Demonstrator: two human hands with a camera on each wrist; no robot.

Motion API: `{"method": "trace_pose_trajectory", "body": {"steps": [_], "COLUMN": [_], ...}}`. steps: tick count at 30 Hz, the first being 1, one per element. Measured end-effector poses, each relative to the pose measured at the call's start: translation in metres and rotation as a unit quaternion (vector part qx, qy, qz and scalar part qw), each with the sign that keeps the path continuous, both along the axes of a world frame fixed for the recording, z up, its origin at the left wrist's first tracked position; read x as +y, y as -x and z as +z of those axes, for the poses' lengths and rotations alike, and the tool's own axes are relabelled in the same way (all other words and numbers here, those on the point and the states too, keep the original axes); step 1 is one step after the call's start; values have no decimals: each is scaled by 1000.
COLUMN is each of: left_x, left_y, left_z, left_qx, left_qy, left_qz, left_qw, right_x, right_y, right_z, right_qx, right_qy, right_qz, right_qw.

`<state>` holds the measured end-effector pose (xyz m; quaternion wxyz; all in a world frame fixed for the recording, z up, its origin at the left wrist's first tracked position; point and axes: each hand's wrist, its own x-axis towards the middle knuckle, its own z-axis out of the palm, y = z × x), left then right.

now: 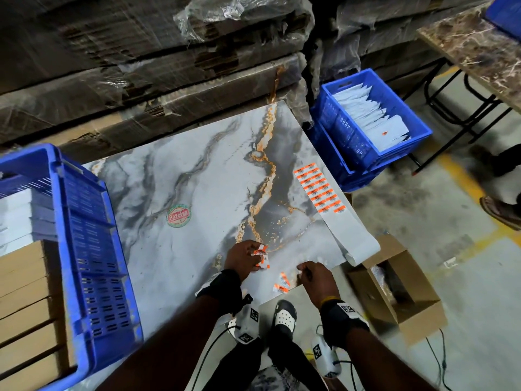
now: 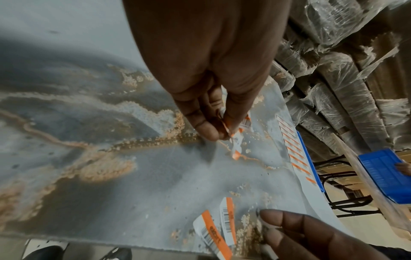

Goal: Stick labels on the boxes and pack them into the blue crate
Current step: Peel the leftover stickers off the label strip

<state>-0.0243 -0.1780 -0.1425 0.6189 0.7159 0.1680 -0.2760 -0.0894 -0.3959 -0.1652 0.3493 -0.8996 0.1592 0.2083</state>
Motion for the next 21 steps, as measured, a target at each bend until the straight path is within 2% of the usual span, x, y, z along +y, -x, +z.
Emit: {"method": "trace_pose_trajectory", "body": {"steps": [5, 10, 15, 21], "left_x": [3, 1, -1, 3], "left_y": [6, 13, 18, 22], "left_z": [-8, -10, -11, -10], "left_qx": [11, 25, 39, 35], "left_qy": [-14, -18, -11, -23], "left_qz": [-4, -13, -9, -13], "left_qw": [1000, 999, 999, 999], "right_x": [7, 17, 18, 24], "right_y": [9, 16, 19, -2], "right_z": [-3, 2, 4, 4], "right_qx": [22, 38, 30, 52], "right_qy": [37, 94, 88, 101], "right_qz": [59, 60, 122, 132], "right_qw": [997, 993, 988, 985]}}
